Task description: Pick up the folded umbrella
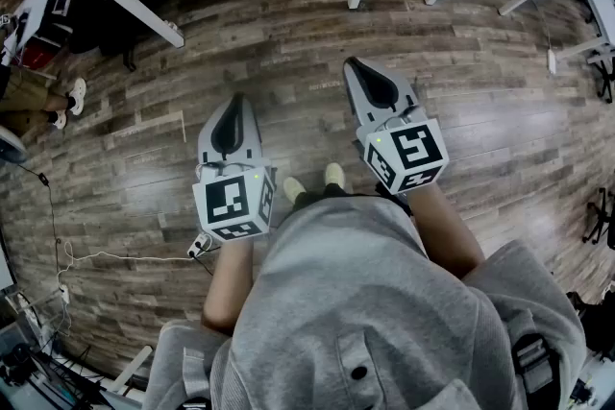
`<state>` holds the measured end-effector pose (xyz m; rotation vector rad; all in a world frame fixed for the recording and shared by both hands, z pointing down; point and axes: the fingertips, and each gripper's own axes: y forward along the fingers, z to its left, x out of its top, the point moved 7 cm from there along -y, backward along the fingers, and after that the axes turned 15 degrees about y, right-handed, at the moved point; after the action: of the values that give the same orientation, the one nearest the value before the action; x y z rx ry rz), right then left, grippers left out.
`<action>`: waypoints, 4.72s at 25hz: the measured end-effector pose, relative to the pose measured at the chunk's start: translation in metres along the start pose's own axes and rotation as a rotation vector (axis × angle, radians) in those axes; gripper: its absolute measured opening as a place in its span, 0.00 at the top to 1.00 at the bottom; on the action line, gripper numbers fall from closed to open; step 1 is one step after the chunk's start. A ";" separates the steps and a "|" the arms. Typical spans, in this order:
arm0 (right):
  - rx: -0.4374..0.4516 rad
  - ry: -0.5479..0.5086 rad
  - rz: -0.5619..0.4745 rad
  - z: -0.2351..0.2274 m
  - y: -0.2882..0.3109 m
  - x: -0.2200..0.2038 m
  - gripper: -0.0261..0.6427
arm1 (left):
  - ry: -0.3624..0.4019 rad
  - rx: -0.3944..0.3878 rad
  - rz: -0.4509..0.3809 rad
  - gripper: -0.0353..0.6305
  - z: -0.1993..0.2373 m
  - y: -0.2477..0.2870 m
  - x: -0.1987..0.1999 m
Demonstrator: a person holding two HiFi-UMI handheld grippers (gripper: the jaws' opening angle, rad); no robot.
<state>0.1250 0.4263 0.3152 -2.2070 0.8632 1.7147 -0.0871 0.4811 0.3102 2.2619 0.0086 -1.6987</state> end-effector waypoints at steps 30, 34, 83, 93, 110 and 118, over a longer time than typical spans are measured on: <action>0.036 0.099 -0.010 -0.082 -0.021 -0.002 0.92 | 0.050 0.006 0.016 0.93 -0.070 0.036 0.029; 0.045 0.074 -0.006 -0.083 -0.007 -0.002 0.92 | 0.048 0.009 0.008 0.93 -0.065 0.048 0.028; 0.012 -0.059 0.057 -0.099 0.348 0.075 0.92 | -0.010 -0.065 0.010 0.93 0.187 0.325 0.025; 0.007 -0.055 0.076 -0.088 0.371 0.067 0.92 | -0.017 -0.092 0.009 0.93 0.207 0.341 0.016; -0.013 -0.087 0.082 -0.087 0.359 0.064 0.92 | -0.032 -0.100 0.011 0.93 0.201 0.332 0.010; -0.015 -0.077 0.080 -0.101 0.365 0.062 0.92 | -0.021 -0.107 0.016 0.93 0.198 0.344 0.012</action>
<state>0.0095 0.0618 0.3526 -2.1277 0.9343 1.8352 -0.2039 0.1025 0.3333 2.1607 0.0751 -1.6734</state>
